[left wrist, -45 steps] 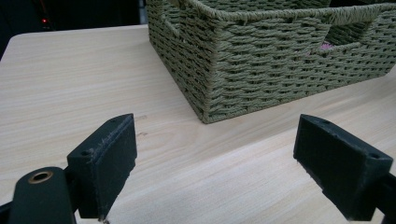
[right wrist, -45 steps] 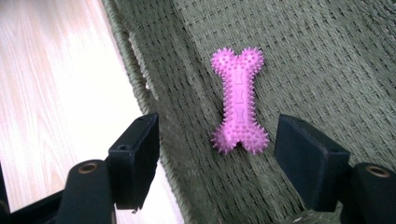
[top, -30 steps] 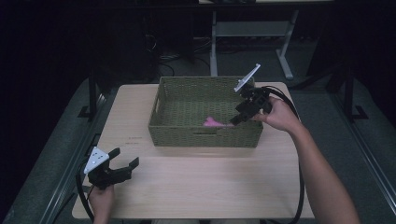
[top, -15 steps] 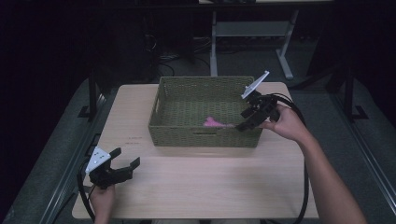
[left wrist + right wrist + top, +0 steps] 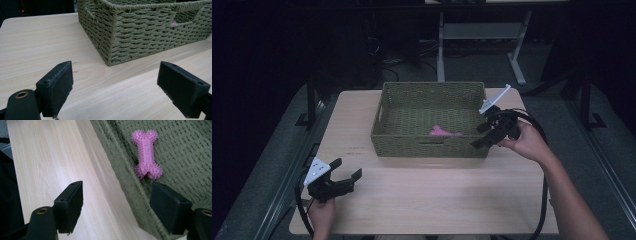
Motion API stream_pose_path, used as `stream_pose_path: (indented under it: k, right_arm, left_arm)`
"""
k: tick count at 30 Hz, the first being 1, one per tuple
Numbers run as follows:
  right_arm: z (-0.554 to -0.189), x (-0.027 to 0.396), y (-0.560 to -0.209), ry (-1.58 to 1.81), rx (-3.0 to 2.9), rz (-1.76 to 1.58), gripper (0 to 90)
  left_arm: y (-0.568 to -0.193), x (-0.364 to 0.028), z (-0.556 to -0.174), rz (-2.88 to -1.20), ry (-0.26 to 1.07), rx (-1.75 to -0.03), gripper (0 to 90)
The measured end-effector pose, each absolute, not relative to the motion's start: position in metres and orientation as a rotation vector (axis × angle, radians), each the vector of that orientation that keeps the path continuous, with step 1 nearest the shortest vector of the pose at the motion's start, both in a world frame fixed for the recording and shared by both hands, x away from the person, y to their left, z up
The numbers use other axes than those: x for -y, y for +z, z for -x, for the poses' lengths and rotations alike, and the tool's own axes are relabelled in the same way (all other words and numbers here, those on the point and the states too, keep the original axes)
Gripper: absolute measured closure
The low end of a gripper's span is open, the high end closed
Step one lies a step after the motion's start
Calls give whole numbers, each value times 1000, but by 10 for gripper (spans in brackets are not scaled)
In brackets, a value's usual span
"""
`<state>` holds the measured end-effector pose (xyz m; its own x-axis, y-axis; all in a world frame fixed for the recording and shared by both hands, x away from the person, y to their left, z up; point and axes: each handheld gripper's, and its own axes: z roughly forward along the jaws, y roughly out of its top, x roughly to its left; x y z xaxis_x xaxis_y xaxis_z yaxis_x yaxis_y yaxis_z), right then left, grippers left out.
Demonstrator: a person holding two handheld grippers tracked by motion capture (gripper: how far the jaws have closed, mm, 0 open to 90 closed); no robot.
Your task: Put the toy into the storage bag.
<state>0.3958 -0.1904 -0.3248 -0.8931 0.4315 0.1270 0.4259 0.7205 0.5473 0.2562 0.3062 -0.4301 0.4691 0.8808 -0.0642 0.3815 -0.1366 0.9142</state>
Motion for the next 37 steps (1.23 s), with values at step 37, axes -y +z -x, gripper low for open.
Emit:
stream_pose_path:
  k: [37]
  right_arm:
    - [-349,230,-386,901,-2896,-854,249]
  left_arm:
    - [-431,-306,-257,-1737,633,-1082,128]
